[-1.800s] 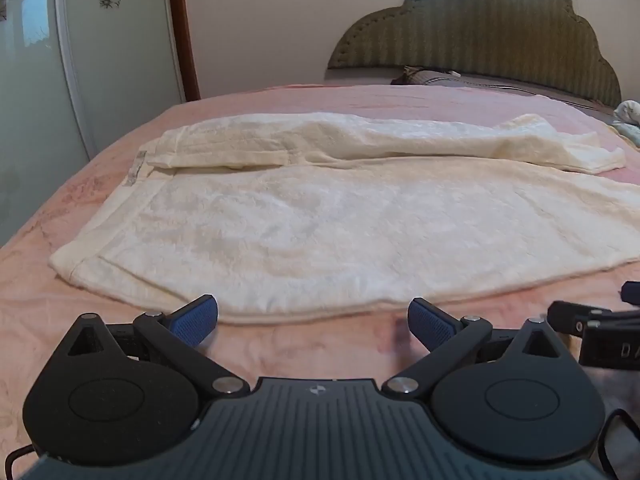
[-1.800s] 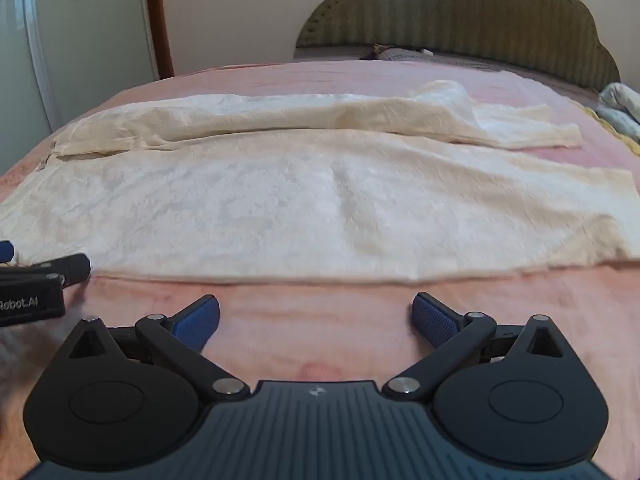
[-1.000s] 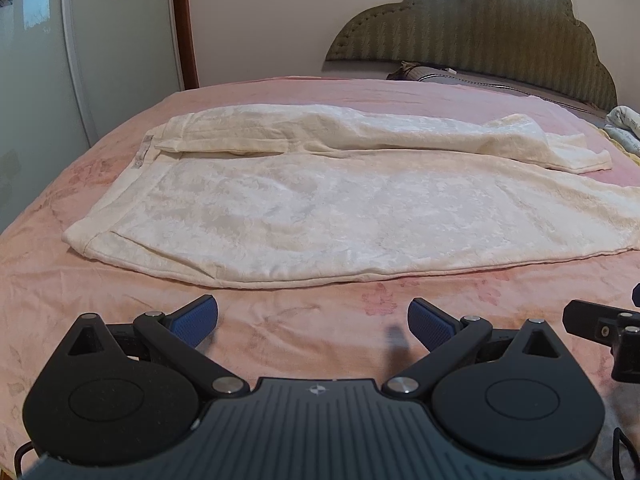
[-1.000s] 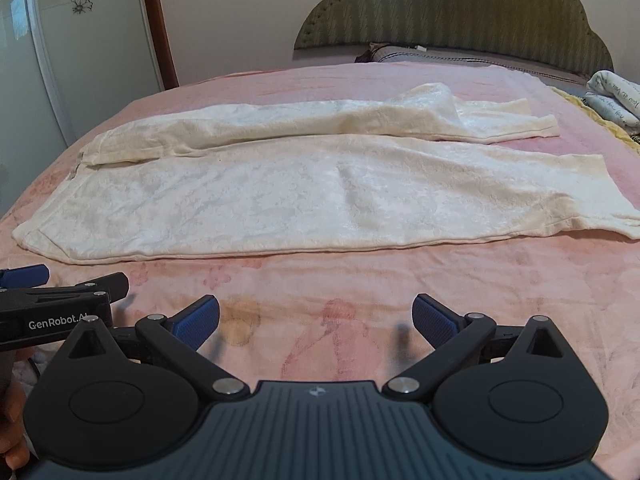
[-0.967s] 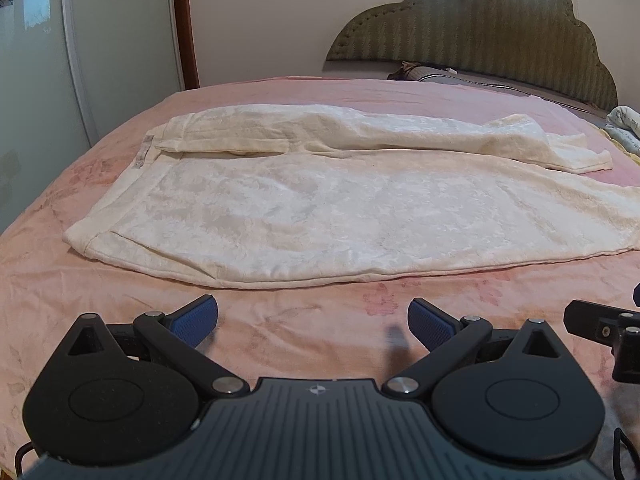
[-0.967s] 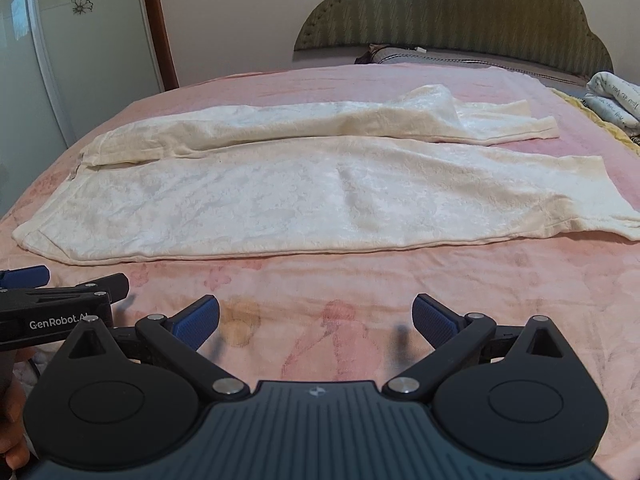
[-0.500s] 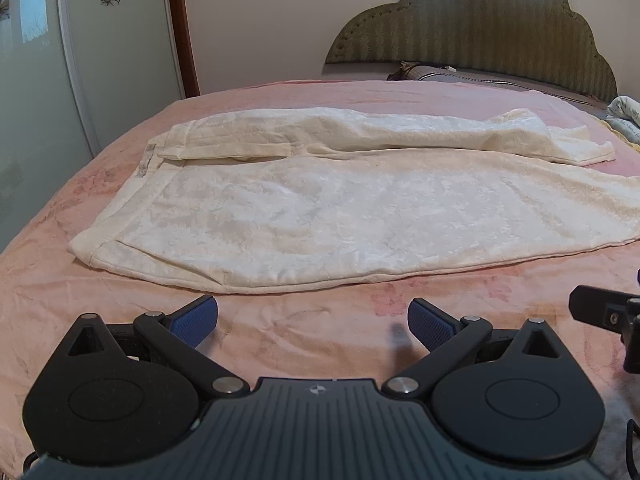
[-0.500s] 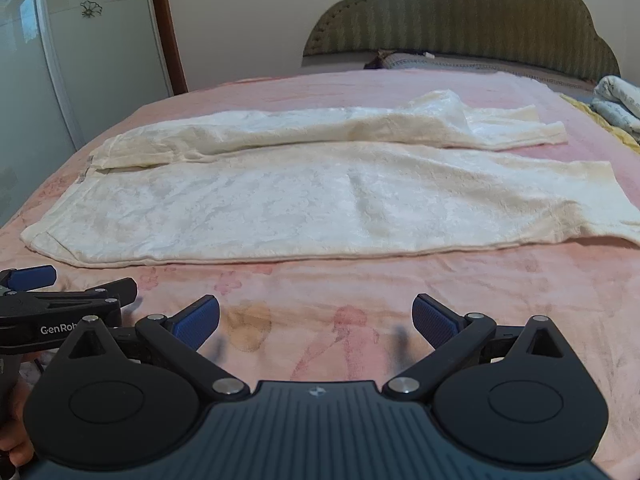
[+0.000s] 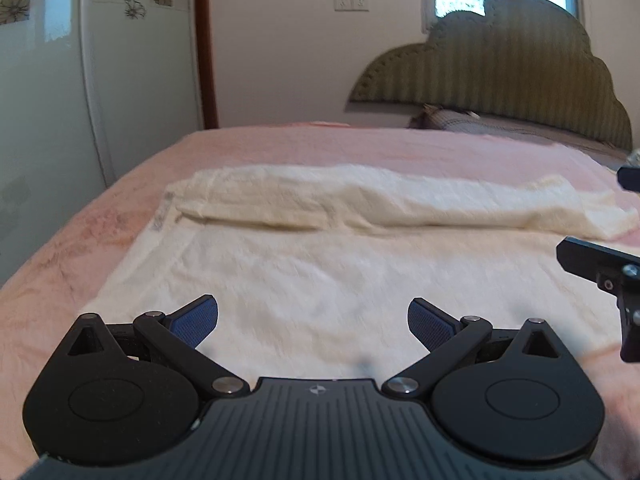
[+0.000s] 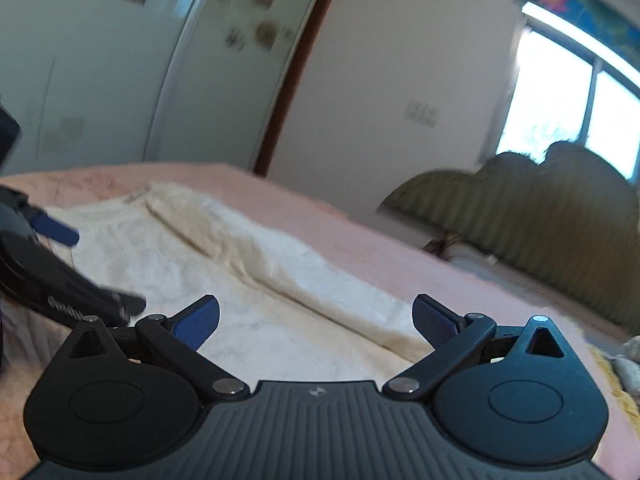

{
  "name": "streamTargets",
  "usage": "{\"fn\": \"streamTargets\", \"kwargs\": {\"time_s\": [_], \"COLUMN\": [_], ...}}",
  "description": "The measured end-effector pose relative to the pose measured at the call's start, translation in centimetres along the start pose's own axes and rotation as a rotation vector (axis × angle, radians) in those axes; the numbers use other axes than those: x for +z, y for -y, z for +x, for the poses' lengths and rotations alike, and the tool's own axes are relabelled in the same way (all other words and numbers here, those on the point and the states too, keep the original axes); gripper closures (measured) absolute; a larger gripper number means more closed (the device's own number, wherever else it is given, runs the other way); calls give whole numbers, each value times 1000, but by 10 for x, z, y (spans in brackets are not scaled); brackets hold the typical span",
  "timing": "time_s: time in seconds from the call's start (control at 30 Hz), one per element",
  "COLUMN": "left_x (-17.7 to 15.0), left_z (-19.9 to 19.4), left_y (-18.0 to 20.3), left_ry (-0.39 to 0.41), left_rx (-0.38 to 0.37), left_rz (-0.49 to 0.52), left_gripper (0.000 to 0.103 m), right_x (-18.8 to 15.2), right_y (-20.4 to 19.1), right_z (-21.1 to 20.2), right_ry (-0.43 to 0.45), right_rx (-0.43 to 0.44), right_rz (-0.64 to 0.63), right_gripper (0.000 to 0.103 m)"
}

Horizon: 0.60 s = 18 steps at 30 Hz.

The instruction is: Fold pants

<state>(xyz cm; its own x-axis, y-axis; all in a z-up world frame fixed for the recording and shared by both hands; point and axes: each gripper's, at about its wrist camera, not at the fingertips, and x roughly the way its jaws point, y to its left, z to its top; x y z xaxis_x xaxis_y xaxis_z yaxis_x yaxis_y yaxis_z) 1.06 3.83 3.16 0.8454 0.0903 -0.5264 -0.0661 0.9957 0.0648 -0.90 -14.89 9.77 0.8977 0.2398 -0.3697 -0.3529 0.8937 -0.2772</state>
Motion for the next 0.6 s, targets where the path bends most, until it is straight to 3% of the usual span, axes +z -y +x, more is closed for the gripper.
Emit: {"fn": "streamTargets", "kwargs": {"time_s": [0.2, 0.37, 0.47, 0.6], "left_x": [28, 29, 18, 9], "left_z": [47, 87, 104, 117], "left_y": [-10, -19, -26, -32], "left_ry": [9, -46, -78, -113], "left_rx": [87, 112, 103, 91], "left_rz": [20, 0, -15, -41], "left_gripper": [0, 0, 0, 0], "right_x": [26, 54, 65, 80], "right_y": [39, 47, 49, 42], "right_z": [85, 167, 212, 283], "right_ry": [-52, -105, -122, -187], "right_rx": [197, 294, 363, 386], "right_rz": [139, 133, 123, 100], "right_gripper": [0, 0, 10, 32]}}
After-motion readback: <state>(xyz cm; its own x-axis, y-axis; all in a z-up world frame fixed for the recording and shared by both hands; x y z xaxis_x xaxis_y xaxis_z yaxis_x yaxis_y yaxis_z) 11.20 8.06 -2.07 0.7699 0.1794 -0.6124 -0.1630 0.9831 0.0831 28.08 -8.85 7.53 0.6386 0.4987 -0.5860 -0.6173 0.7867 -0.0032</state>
